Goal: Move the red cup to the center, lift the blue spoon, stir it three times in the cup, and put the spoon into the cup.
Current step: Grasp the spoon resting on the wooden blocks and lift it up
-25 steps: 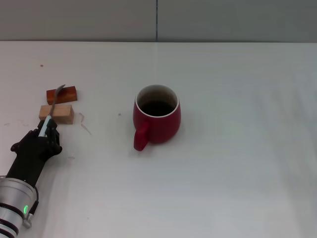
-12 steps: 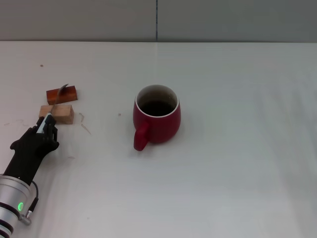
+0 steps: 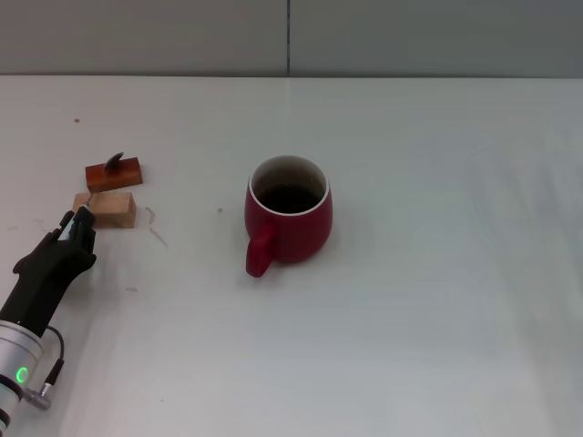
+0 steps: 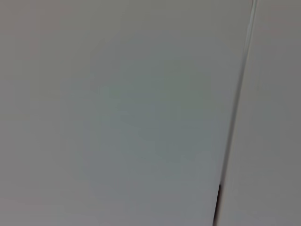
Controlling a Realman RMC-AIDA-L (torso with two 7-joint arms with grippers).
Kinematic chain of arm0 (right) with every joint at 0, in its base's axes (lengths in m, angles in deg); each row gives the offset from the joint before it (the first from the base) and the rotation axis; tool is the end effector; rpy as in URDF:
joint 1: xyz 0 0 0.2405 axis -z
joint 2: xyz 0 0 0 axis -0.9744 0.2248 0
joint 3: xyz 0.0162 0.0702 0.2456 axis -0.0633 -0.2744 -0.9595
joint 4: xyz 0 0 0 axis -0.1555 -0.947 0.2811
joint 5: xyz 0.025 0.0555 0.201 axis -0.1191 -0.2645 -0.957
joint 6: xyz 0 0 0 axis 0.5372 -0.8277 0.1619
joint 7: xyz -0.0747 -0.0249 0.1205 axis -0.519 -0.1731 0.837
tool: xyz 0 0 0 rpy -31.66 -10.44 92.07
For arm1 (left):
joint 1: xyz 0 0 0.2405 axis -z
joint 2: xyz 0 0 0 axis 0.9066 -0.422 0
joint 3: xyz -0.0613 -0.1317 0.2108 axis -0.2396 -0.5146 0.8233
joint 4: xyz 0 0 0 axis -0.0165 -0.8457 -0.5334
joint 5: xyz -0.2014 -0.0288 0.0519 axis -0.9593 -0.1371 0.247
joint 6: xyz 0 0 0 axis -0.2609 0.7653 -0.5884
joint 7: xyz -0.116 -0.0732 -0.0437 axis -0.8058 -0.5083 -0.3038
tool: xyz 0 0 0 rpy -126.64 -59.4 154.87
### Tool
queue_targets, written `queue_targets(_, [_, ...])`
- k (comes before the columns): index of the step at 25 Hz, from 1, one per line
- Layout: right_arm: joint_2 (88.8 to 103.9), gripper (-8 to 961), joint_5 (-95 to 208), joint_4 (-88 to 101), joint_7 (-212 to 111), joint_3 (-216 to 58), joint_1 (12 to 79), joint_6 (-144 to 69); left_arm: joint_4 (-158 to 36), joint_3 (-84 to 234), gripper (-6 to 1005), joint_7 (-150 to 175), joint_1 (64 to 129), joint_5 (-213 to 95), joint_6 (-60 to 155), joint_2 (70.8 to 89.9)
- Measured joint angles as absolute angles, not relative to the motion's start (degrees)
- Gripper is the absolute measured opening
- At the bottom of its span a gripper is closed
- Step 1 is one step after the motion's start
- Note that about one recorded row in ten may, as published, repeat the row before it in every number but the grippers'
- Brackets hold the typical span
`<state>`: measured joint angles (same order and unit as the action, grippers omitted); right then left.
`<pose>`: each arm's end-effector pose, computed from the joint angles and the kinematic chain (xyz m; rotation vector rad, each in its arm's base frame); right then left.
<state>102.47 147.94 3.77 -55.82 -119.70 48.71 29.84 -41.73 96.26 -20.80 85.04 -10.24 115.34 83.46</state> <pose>0.3422 0.3344 0.0363 -1.4324 0.2792 0.5280 -0.3604 0.2419 -0.0558 -1.4965 -1.1552 -0.9443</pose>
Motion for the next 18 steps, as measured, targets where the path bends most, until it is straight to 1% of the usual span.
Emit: queue_targets(18, [102.47, 598, 147.9, 3.3, -55.8, -119.7, 48.9, 29.8, -45.6, 98.0, 165, -30.9, 84.0, -8.5, 115.1, 83.54])
